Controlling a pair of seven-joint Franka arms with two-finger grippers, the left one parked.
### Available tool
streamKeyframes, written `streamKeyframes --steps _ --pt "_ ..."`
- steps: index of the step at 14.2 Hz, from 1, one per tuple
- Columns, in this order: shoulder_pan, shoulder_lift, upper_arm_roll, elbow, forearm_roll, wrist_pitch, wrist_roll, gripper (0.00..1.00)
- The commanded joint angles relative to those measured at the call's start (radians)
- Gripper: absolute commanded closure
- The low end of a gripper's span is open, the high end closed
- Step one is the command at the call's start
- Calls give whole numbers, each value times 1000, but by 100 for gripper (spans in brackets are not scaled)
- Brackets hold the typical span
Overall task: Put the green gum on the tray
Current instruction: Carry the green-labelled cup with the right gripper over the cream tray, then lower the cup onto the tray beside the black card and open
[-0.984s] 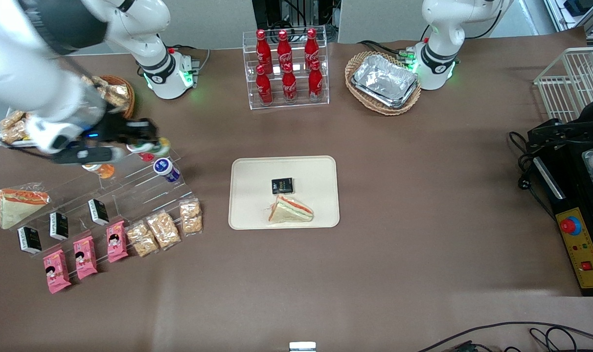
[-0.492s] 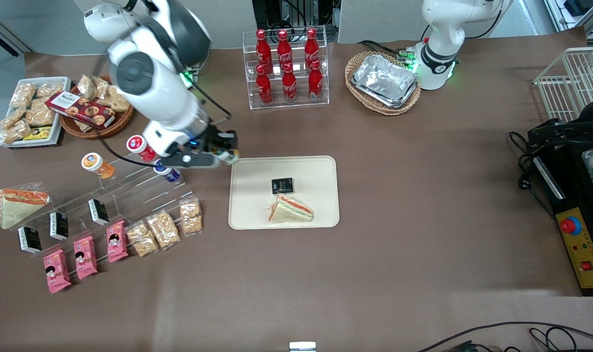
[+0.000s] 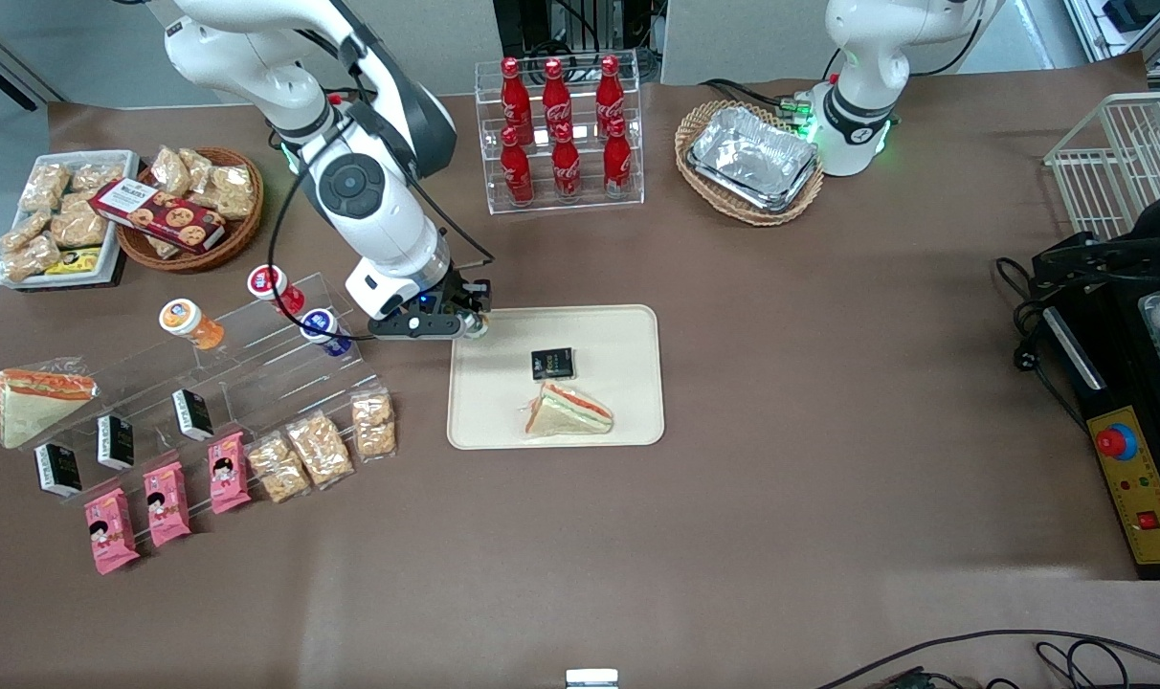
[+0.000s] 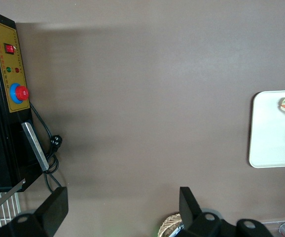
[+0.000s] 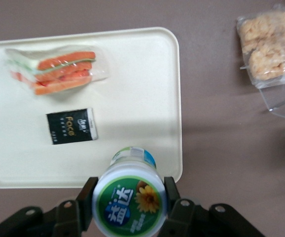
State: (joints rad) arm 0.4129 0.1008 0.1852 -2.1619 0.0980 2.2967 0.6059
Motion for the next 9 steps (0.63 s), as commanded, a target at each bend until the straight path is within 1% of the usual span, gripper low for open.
streamKeyframes --steps 1,2,3,6,7,8,9 --pt "18 31 -9 -85 -23 142 26 69" --pt "18 58 -9 -85 -41 170 38 69" --pt "20 85 -9 -85 -78 202 73 69" --pt "36 183 -9 -84 -223 312 233 69" --pt "38 207 -9 -81 -260 334 262 69" --pt "38 226 -9 -79 -274 358 274 69" --pt "38 237 -9 -79 -274 377 278 69"
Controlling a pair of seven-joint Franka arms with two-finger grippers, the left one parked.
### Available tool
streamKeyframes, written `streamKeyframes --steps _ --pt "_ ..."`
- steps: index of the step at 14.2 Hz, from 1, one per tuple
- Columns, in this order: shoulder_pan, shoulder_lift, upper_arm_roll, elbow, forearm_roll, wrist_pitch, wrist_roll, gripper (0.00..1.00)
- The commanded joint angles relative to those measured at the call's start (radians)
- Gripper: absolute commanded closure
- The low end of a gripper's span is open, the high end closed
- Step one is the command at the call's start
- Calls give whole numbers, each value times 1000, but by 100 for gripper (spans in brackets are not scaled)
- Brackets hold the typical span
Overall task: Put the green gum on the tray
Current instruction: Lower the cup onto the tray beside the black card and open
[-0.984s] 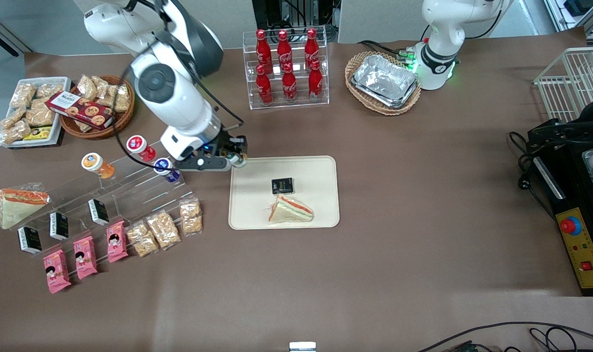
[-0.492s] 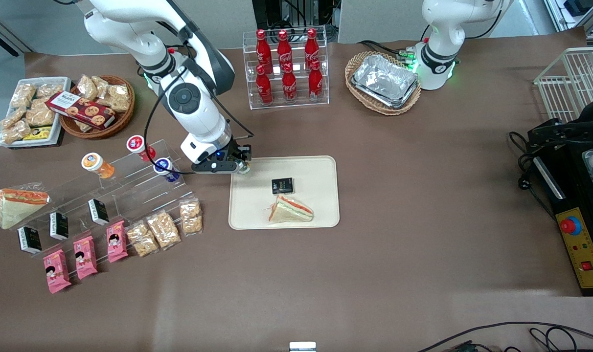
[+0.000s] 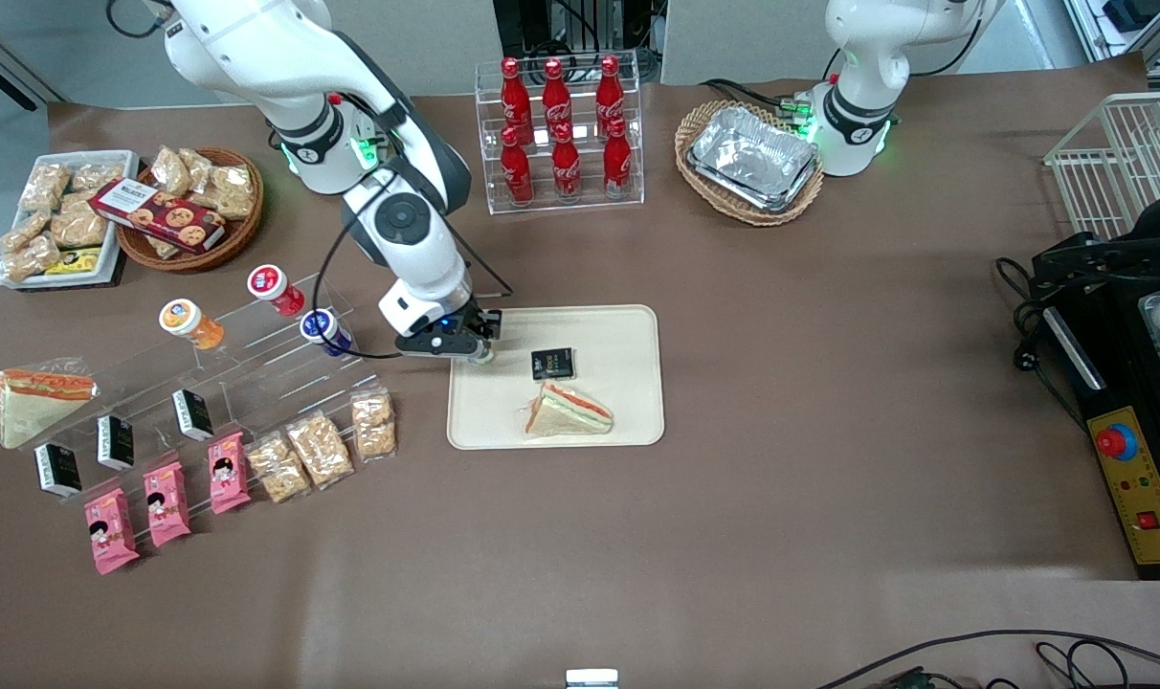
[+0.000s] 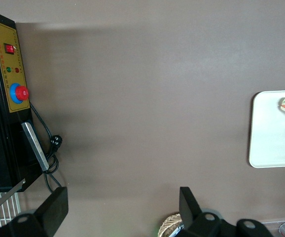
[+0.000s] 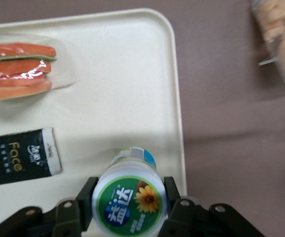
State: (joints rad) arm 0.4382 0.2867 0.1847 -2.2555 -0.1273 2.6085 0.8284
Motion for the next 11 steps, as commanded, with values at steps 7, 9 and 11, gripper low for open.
streamKeyframes --steps 7,9,11 --pt "-1 37 -11 30 -40 61 67 0" --pt "-7 0 -28 33 -38 42 61 0" --pt "-48 -52 -33 46 -38 -36 54 0"
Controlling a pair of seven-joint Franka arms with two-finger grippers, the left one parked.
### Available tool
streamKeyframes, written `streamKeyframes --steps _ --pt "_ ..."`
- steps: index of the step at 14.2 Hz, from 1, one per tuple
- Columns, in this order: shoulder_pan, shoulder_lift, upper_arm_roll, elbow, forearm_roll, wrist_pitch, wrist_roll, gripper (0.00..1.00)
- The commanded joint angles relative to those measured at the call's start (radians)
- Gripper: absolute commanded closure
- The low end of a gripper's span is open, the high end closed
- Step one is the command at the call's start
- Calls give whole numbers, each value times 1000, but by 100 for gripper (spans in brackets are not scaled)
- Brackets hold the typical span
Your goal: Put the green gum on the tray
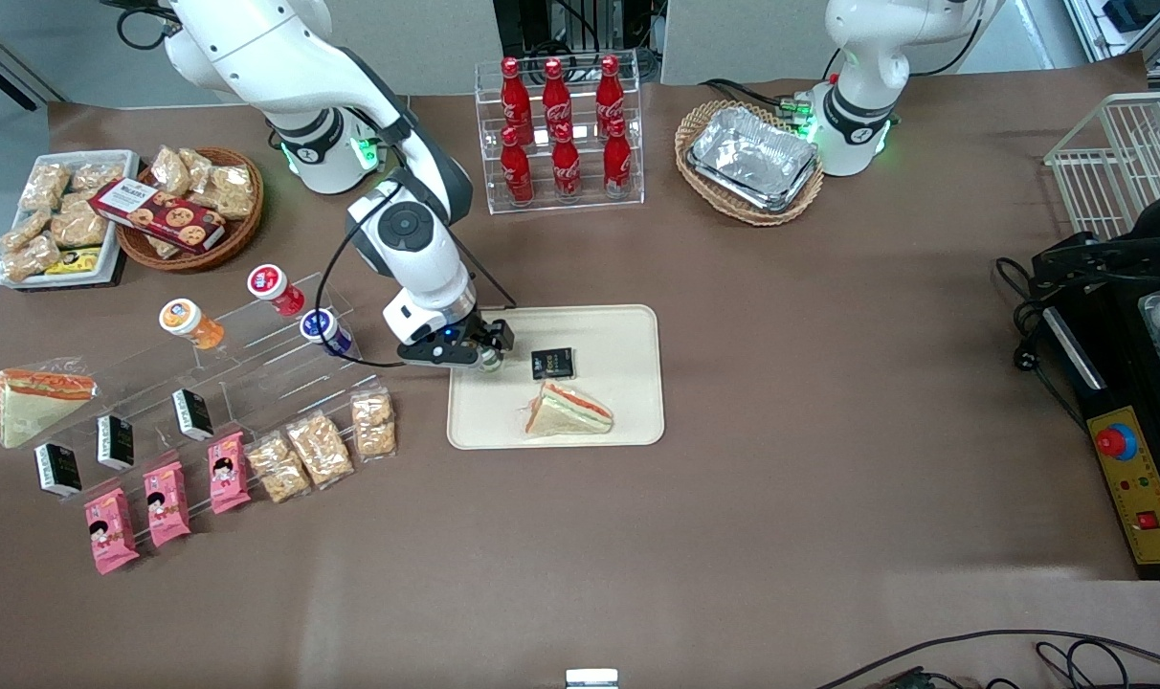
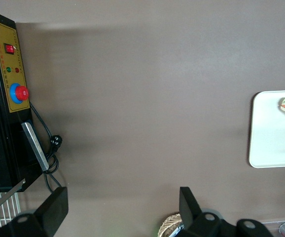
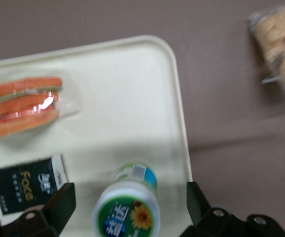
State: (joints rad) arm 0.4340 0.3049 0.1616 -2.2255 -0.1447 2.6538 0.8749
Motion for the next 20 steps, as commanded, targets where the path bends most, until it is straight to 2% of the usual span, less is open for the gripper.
streamKeyframes --steps 1,3,6,7,12,14,20 --pt "-67 -96 -8 32 -21 -139 -17 0" --pt "-109 -147 -10 88 3 -283 -144 0" --pt "-211 -187 -30 235 179 -547 -424 0" --pt "-237 -200 -52 271 206 -625 -495 0" --pt "-241 -270 -252 390 211 -828 -732 0" --pt "-241 -268 -303 475 208 -929 -775 0" --pt "-244 -283 -459 642 224 -1100 -950 0"
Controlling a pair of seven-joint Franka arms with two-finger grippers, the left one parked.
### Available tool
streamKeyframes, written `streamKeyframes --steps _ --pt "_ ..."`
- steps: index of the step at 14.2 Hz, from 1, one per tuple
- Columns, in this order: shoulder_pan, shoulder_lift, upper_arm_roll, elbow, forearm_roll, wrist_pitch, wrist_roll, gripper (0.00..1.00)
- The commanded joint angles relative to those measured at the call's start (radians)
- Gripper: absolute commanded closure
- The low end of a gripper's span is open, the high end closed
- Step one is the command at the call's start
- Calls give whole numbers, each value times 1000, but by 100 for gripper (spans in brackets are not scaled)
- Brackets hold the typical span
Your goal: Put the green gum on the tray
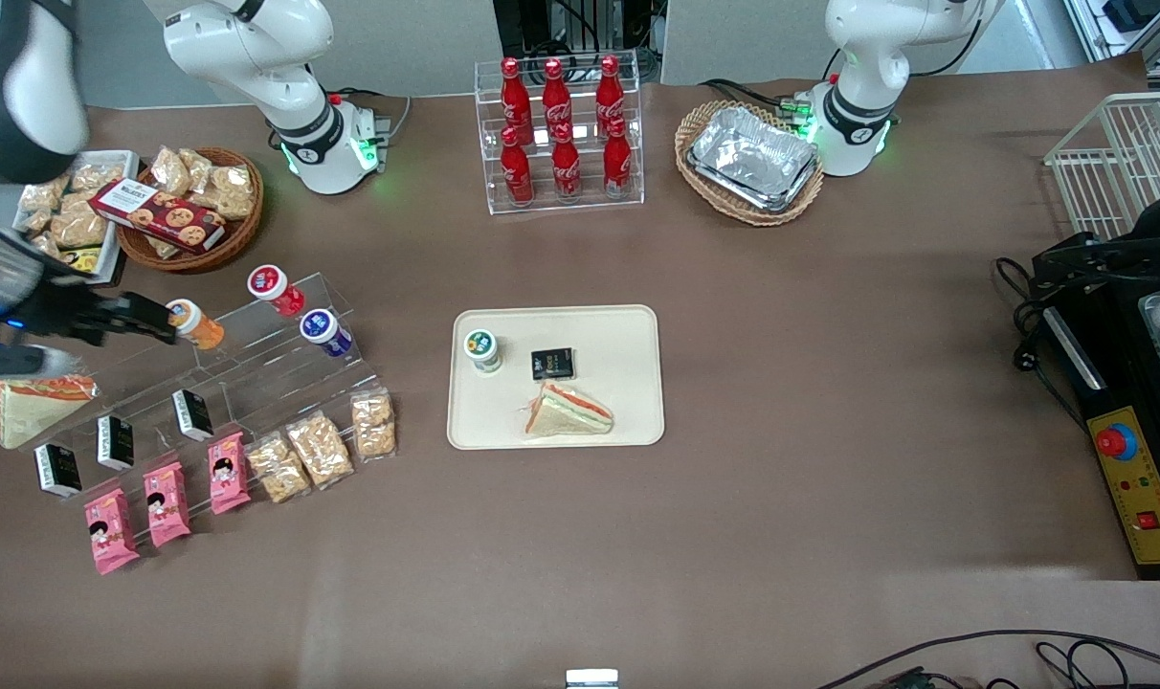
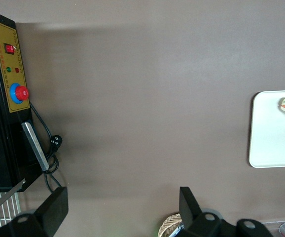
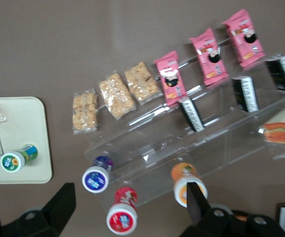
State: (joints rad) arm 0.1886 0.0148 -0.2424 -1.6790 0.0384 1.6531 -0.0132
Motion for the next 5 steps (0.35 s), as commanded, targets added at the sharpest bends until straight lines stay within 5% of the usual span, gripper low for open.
streamKeyframes --steps 1,5 --pt "2 7 -70 119 43 -125 -62 0" --pt "2 11 -80 174 40 -177 -59 0"
